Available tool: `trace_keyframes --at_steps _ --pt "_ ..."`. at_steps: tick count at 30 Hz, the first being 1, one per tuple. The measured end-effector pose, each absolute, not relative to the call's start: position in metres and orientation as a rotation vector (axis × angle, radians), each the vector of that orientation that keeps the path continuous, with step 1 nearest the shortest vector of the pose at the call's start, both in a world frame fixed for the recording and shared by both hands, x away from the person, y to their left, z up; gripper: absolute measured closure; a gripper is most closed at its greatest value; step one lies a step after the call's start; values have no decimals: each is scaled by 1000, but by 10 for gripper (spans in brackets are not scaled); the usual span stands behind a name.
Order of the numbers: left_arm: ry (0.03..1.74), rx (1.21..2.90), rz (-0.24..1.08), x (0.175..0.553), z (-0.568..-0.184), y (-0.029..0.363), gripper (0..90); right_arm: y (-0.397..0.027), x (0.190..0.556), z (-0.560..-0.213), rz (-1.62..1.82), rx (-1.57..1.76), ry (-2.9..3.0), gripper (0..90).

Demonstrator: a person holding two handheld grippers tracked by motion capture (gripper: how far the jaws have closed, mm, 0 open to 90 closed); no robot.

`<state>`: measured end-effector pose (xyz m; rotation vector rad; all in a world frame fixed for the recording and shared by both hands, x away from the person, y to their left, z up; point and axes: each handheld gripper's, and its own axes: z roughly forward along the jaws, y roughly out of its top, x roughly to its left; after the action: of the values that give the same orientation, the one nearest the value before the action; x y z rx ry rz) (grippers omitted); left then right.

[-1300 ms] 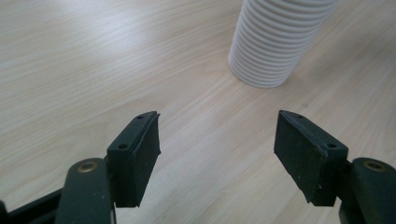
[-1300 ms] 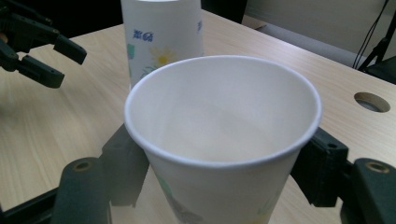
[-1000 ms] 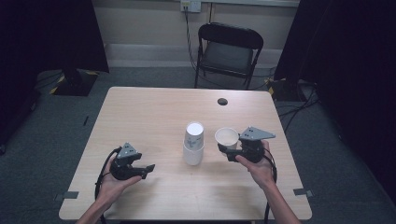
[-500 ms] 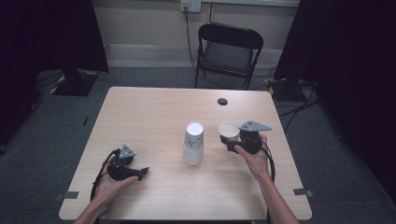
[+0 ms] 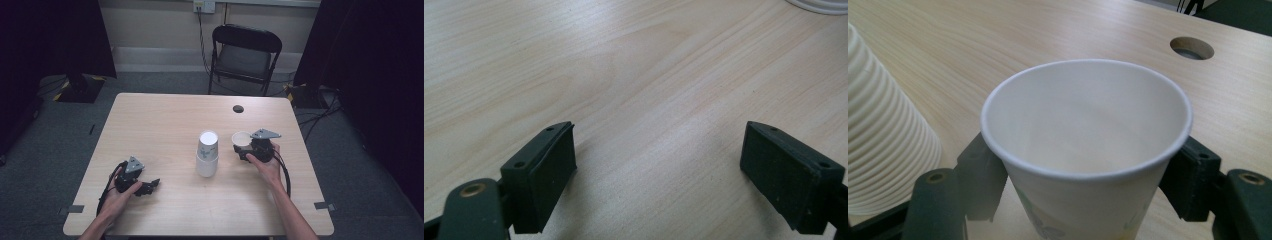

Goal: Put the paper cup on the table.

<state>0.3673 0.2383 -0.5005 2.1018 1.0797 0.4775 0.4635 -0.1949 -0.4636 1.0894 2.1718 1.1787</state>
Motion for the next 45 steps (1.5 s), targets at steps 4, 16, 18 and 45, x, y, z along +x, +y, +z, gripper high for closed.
trace_keyframes --at_steps 4,16,18,45 --pt "1096 2097 473 369 -501 238 106 -194 468 -468 1178 1120 2166 285" --pt "1100 2104 477 370 -501 238 85 -196 459 -471 1172 1128 2170 275" --pt "1104 2098 475 370 -501 237 84 -196 457 -472 1170 1125 2174 274" --pt "1109 2104 473 371 -501 238 59 -205 444 -465 1190 1200 2235 142"
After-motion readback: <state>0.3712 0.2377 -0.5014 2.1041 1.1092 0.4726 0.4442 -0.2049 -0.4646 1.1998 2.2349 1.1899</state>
